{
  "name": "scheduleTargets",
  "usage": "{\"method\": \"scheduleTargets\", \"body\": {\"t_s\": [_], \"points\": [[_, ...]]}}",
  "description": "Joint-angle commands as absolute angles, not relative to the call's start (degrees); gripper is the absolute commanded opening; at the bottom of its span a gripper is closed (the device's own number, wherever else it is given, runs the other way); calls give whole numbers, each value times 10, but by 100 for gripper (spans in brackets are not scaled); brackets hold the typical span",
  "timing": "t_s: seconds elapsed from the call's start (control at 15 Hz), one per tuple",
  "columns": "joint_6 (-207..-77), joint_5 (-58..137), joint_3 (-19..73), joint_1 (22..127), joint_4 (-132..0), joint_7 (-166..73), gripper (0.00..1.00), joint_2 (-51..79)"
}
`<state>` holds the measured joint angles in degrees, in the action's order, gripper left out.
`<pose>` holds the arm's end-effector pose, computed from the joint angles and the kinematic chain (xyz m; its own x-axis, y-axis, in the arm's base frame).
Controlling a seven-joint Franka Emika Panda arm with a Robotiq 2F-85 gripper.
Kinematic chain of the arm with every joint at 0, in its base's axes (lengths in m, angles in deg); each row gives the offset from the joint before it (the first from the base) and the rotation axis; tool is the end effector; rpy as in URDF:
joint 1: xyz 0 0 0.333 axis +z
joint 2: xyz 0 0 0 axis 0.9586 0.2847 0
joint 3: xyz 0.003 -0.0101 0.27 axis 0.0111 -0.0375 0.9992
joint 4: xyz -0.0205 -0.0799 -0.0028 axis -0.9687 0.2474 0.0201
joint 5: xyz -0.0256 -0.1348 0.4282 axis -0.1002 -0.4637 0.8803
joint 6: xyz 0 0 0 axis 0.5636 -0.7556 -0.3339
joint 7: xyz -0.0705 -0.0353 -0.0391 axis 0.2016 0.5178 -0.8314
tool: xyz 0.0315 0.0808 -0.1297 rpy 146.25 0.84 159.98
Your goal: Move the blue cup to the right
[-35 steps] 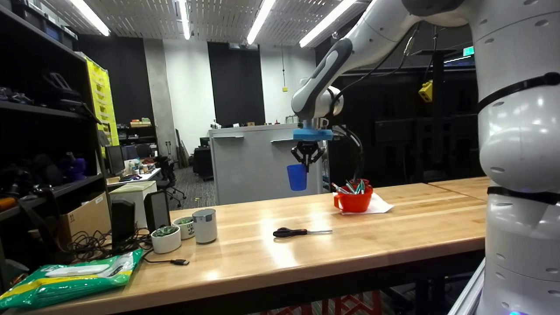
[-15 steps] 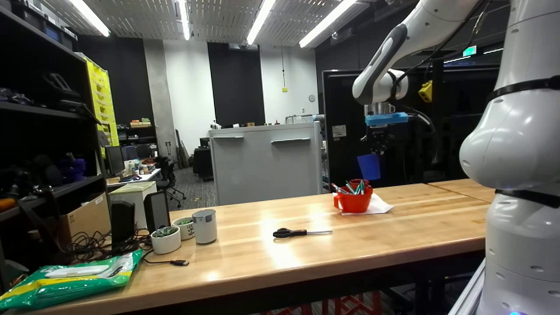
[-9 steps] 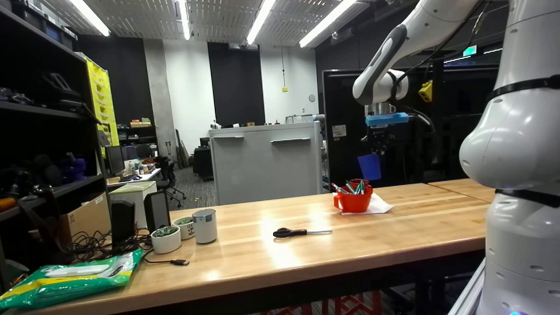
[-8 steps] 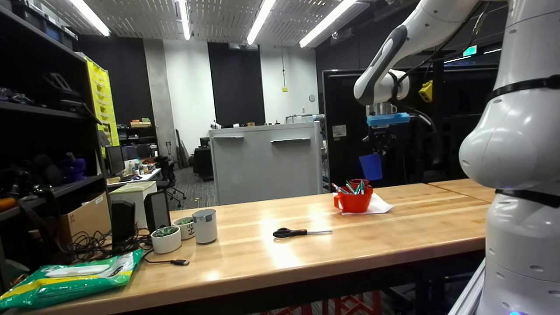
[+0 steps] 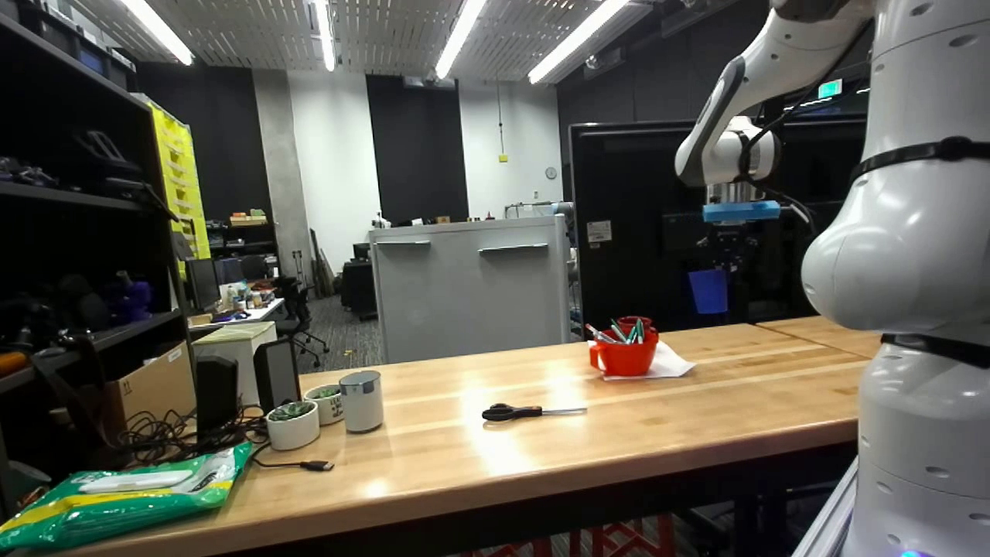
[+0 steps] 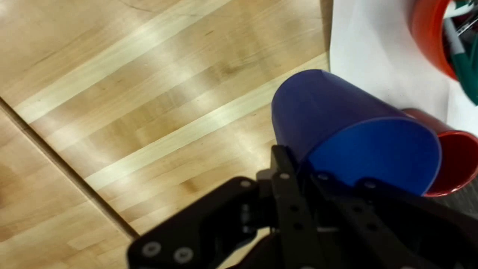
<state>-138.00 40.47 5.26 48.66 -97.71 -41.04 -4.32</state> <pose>0.3824 -0.4649 0.2988 0.4948 -0.8560 0.1496 -0.8644 -0.5025 -0.0161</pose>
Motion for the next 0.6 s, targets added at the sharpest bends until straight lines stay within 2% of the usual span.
{"method": "scheduleTargets", "body": {"t_s": [0.0, 0.53], "points": [[-1411, 452, 30, 463, -953, -440, 1, 1], [-1507, 518, 24, 424, -923, -467, 1, 108]]}}
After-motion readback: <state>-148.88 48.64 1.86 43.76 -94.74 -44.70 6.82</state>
